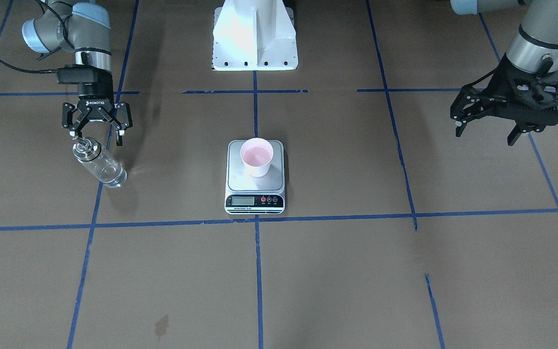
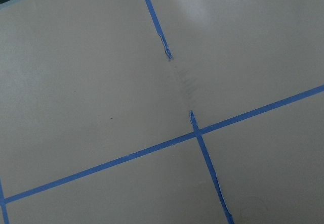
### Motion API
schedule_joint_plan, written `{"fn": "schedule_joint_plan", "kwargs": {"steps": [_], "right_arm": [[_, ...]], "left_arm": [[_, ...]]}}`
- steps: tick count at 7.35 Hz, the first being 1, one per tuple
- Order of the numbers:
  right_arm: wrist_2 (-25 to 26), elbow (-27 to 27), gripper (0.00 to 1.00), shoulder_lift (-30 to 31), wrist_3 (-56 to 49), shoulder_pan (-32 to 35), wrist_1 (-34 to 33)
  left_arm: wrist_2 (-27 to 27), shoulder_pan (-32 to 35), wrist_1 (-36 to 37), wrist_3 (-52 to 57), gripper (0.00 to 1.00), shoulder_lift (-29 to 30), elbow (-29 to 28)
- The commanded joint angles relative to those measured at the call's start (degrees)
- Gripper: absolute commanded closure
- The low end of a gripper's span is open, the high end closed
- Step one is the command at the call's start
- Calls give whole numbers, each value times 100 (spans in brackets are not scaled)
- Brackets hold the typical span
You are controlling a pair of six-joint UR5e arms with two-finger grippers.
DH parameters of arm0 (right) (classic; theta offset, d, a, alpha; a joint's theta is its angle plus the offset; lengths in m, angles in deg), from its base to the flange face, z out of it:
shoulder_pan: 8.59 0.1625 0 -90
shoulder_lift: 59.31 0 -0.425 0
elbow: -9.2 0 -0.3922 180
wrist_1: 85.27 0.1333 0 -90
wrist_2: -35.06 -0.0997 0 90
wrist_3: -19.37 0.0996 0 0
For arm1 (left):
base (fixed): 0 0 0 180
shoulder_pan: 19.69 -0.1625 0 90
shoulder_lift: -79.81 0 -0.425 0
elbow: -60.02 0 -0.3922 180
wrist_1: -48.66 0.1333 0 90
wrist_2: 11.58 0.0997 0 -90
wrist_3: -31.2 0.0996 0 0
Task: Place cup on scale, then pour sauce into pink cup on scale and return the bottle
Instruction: 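Close the right gripper around the glass sauce bottle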
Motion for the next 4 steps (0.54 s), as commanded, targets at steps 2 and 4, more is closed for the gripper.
{"fn": "schedule_joint_plan", "kwargs": {"steps": [2, 4], "right_arm": [[-23, 65, 0, -158, -145, 170, -6], [-40, 328, 0, -396, -154, 249, -6]], "left_arm": [[0, 0, 0, -22, 0, 43, -29], [0, 0, 0, -13, 0, 43, -38]]}}
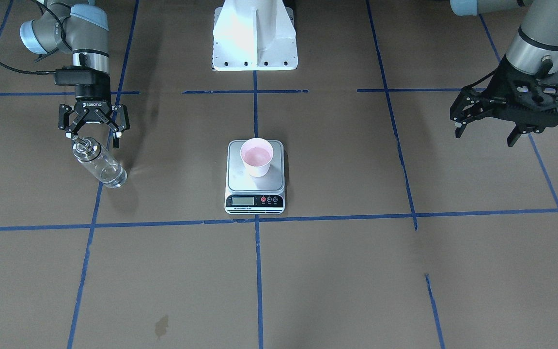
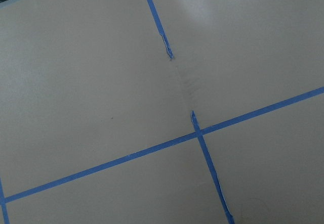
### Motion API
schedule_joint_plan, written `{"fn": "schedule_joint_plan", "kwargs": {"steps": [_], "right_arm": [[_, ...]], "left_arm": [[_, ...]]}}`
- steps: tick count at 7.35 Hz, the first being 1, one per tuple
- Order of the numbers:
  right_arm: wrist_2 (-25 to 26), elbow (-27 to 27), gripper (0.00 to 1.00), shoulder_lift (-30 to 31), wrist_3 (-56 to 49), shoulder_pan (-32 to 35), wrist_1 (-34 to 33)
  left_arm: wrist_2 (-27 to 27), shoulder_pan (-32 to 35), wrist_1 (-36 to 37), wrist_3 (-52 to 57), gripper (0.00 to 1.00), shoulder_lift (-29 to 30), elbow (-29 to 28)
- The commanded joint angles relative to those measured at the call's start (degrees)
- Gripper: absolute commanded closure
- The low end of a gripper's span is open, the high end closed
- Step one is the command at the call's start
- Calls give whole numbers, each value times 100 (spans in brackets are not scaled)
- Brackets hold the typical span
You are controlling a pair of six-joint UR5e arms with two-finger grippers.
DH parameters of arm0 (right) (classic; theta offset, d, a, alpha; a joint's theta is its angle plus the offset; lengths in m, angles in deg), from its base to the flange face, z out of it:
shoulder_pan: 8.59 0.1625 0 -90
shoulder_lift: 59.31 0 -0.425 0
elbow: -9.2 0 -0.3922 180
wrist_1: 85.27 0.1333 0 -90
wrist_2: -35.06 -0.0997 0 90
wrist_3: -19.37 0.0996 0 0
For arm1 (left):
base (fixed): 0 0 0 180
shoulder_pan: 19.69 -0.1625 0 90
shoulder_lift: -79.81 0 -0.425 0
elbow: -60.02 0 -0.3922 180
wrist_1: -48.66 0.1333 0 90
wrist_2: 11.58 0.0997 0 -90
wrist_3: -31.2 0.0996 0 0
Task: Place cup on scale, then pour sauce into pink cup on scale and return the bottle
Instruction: 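Close the right gripper around the glass sauce bottle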
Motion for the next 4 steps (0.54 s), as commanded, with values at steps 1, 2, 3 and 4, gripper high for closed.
{"fn": "schedule_joint_plan", "kwargs": {"steps": [1, 2, 3, 4], "right_arm": [[-51, 169, 0, -123, -129, 116, 4], [-60, 170, 0, -123, -139, 160, 4], [-60, 187, 0, -123, -139, 178, 4], [-68, 187, 0, -184, -147, 222, -5]], "left_arm": [[0, 0, 1, -6, 0, 4, -7], [0, 0, 1, -6, 0, 4, -7], [0, 0, -8, -15, 0, 12, -7], [0, 0, -8, -15, 0, 21, 2]]}}
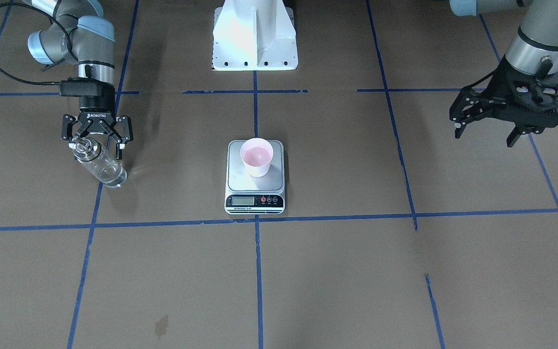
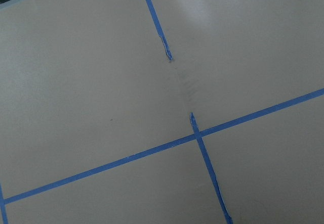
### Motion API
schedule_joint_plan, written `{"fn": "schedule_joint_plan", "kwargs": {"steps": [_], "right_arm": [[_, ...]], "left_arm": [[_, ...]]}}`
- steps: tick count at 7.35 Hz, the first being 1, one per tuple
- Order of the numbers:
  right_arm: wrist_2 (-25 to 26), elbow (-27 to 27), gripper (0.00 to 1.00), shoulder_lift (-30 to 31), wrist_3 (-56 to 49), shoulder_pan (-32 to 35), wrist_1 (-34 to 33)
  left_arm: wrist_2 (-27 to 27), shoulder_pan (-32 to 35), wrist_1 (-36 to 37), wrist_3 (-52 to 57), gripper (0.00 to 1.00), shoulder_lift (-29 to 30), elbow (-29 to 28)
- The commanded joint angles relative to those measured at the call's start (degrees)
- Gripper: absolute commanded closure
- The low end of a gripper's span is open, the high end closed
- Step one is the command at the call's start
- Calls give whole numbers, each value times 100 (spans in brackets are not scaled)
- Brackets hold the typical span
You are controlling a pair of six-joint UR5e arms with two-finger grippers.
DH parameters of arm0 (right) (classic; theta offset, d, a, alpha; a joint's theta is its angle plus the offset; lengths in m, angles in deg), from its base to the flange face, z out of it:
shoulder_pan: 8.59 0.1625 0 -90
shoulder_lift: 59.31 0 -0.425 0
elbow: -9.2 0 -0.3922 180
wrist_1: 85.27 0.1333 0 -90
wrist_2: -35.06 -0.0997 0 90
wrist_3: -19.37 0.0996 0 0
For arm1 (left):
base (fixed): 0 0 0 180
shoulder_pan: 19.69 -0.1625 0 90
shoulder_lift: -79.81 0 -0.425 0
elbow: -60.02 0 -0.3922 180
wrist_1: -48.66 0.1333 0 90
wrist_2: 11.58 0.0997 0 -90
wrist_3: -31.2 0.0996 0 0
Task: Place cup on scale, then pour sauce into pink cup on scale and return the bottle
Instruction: 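Close the right gripper around the glass sauce bottle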
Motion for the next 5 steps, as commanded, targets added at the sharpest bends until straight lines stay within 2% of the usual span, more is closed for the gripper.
{"fn": "schedule_joint_plan", "kwargs": {"steps": [1, 5], "right_arm": [[-184, 27, 0, -111, -57, 136, -7], [-317, 220, 0, -225, -127, 295, 2]], "left_arm": [[-9, -9, 6, -3, 0, 17, 16], [-9, -9, 6, -12, 0, 17, -2]]}}
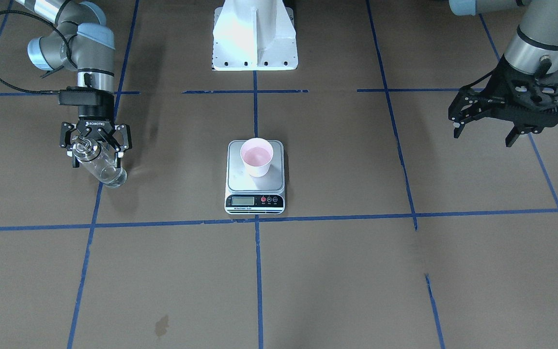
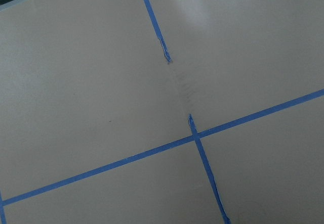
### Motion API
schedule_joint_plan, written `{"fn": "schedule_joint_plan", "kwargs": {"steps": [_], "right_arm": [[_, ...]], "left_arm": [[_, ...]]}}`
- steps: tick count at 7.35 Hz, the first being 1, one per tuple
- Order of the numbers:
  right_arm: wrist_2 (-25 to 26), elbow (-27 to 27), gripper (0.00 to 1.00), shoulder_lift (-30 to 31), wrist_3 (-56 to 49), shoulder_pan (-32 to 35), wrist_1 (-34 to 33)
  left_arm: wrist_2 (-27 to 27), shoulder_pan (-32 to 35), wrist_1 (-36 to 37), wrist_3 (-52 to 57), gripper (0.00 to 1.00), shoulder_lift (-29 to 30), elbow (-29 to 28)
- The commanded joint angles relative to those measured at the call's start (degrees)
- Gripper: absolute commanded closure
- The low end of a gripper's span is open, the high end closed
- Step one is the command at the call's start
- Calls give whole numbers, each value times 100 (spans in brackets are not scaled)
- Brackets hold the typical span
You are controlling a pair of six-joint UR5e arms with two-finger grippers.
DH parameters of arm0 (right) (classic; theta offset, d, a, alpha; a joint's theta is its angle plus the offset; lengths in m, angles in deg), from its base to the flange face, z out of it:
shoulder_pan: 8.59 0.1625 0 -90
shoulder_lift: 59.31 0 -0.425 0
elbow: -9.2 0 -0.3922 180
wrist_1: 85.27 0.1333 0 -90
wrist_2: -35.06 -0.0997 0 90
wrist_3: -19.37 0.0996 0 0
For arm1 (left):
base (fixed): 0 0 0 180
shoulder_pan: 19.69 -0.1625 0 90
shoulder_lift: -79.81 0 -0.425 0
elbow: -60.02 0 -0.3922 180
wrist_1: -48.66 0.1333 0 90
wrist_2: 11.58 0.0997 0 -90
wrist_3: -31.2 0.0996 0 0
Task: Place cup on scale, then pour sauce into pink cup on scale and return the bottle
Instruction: 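Close the right gripper around the glass sauce bottle, then lift the bottle with the right gripper and carry it toward the cup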
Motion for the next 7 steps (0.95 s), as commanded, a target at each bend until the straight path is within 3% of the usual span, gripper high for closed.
{"fn": "schedule_joint_plan", "kwargs": {"steps": [1, 2, 3, 4, 5, 7], "right_arm": [[-93, 26, 0, -36, -26, 52, 0], [-111, 26, 7, -132, -79, 69, 0], [-111, 26, 33, -238, -105, 78, 0], [-111, 26, 70, -256, -105, 87, 9], [-120, -9, 100, -256, -123, 122, 18], [-637, -525, 100, -309, -1294, 393, 132]], "left_arm": [[0, -1, 2, -7, 0, 4, -4], [0, 8, 2, -7, 0, 4, -4], [8, 8, 2, -7, 0, 13, -4], [9, 0, 2, 2, 0, 13, -4], [9, 8, 2, -7, 0, 13, -4], [0, 17, 2, -7, 0, 13, 5]]}}
